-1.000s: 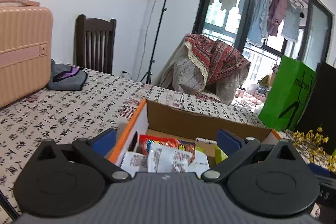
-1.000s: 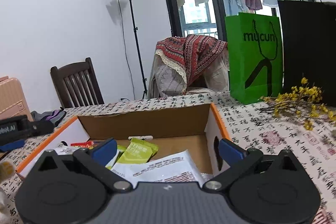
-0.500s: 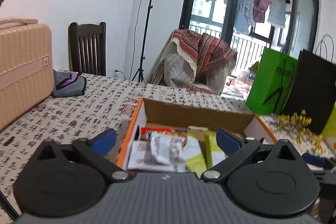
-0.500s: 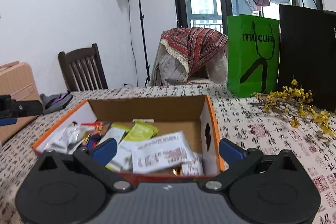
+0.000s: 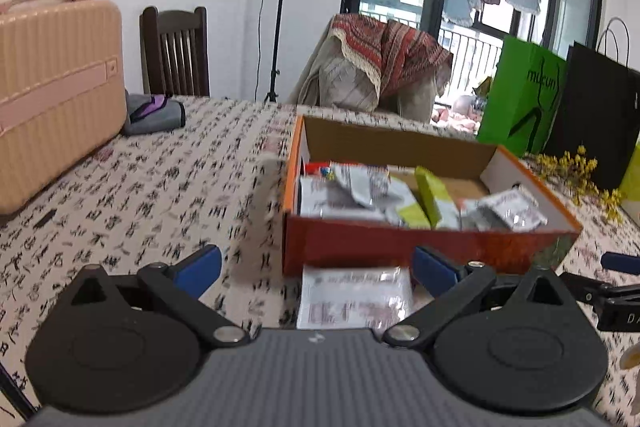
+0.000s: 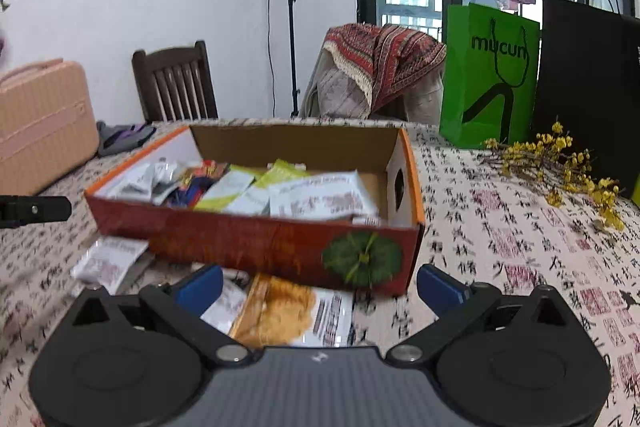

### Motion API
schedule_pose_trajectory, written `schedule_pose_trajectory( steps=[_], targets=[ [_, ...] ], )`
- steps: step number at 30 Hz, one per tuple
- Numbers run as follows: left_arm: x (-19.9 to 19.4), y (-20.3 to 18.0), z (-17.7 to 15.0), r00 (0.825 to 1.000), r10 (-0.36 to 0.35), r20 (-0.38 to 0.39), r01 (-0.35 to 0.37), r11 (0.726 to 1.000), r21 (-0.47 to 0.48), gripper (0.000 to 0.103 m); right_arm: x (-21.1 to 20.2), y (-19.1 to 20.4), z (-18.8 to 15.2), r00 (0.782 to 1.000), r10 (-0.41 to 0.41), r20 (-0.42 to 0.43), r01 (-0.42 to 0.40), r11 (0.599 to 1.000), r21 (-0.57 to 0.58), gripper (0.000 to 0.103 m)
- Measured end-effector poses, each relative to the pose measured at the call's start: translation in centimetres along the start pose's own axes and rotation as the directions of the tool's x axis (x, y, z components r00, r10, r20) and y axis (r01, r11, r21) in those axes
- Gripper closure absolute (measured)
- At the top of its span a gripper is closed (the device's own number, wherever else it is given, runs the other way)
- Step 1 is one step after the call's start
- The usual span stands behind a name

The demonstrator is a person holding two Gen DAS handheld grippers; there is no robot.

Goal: Organize snacks
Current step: 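Move both grippers back to the packets in front of the box, then grasp a gold oat cracker packet with the right gripper while the left gripper grasps a white sachet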

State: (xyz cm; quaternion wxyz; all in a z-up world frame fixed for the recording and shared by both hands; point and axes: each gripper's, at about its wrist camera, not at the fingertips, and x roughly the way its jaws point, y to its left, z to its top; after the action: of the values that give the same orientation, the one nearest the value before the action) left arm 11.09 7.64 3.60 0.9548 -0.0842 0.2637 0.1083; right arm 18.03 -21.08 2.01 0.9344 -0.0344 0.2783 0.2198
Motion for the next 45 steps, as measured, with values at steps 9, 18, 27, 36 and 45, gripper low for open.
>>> schedule_pose_trajectory(
  steps=[9, 18, 27, 36, 45],
  targets=[
    [1.8, 1.3, -2.7, 0.998, -0.045, -0.042, 0.044, 0.999, -0.028, 0.0, 2.1, 1.2, -1.0, 0.995, 0.006, -0.104, -0.01, 0.999, -0.043, 0.0],
    [2.3, 2.3, -2.9, 0.998, -0.044, -0.04, 0.04, 0.996, -0.082, 0.0, 5.3, 1.5, -1.2, 0.986, -0.005, -0.167, 0.006, 1.0, 0.006, 0.0],
    [2.0, 2.8, -3.1, 0.998, -0.048, -0.029, 0.045, 0.993, -0.105, 0.0, 5.5, 0.6, -1.8, 0.989, 0.063, -0.135, -0.056, 0.997, 0.055, 0.008],
    [2.2, 2.7, -3.2, 0.998, -0.045, -0.04, 0.04, 0.993, -0.111, 0.0, 4.6, 0.3, -1.8, 0.991, 0.083, -0.11, -0.075, 0.995, 0.07, 0.031],
    [2.3, 2.6, -3.1, 0.999, -0.029, -0.043, 0.024, 0.995, -0.102, 0.0, 3.7, 0.0, -1.8, 0.997, 0.059, -0.059, -0.054, 0.996, 0.076, 0.032]
  ],
)
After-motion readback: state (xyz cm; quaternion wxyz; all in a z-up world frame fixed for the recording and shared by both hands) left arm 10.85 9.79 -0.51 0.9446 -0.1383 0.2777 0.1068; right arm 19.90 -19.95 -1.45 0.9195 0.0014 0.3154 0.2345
